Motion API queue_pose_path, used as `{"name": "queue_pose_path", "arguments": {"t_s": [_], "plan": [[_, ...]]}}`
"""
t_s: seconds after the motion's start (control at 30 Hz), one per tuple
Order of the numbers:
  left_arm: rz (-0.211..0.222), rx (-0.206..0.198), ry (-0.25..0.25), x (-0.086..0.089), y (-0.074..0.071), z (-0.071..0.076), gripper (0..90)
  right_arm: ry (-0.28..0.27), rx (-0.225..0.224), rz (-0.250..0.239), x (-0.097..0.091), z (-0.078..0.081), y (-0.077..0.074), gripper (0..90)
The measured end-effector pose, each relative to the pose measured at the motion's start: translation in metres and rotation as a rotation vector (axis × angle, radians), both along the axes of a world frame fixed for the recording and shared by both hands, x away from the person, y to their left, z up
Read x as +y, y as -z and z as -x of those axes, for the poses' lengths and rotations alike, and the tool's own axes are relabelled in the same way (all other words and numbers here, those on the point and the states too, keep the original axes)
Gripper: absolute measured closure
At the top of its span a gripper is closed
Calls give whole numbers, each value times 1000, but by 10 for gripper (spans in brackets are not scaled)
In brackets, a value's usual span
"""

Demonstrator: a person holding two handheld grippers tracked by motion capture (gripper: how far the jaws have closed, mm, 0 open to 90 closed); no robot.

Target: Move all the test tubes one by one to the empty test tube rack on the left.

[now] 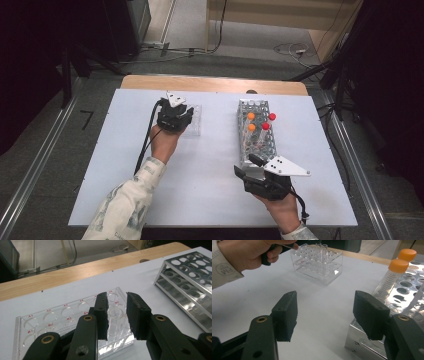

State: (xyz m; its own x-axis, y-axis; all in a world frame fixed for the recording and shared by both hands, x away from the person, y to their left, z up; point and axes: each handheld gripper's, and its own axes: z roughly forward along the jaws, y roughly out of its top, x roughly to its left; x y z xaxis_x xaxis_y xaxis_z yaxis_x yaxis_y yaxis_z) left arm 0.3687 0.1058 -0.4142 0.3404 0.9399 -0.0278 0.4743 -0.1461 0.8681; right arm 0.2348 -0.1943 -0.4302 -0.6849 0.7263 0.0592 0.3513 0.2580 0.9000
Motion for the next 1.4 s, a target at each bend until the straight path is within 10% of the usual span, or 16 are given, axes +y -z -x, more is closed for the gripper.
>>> {"name": "queue_pose_path", "arguments": {"t_s": [0.37, 0.93, 1.4], "plan": [[60, -9, -32, 9, 6, 42, 160, 43, 2, 1, -7, -7, 1, 350], [94, 23, 18, 26, 20, 95, 129, 127, 0, 25, -18, -27, 5, 352], [60, 10, 45, 21, 23, 103, 129, 259, -14, 58, -36, -70, 8, 410]]}}
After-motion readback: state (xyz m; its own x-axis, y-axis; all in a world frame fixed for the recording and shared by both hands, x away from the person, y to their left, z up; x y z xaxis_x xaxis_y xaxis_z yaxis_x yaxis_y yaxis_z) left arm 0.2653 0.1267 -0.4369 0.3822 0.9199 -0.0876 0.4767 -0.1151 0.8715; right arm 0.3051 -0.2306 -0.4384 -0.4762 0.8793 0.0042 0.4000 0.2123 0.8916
